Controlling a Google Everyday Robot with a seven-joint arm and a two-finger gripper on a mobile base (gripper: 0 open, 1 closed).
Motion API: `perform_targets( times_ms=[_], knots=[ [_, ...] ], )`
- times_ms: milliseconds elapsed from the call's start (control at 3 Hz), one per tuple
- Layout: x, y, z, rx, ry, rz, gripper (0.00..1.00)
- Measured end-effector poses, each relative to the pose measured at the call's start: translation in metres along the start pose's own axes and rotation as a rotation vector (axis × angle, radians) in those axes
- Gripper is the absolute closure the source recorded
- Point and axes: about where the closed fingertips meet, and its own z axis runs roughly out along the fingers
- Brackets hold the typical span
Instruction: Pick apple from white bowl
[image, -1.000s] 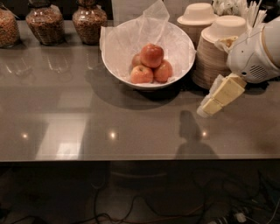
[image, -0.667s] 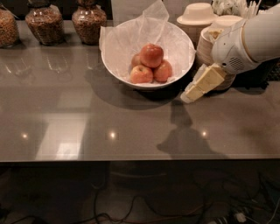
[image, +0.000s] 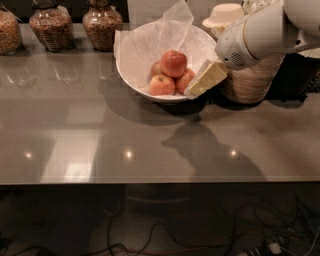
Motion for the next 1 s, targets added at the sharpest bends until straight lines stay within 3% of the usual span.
perform_targets(
  times_ms=[1000],
  knots=[
    [-0.027,-0.019,0.085,-0.097,-0.027,0.019,0.00]
  ],
)
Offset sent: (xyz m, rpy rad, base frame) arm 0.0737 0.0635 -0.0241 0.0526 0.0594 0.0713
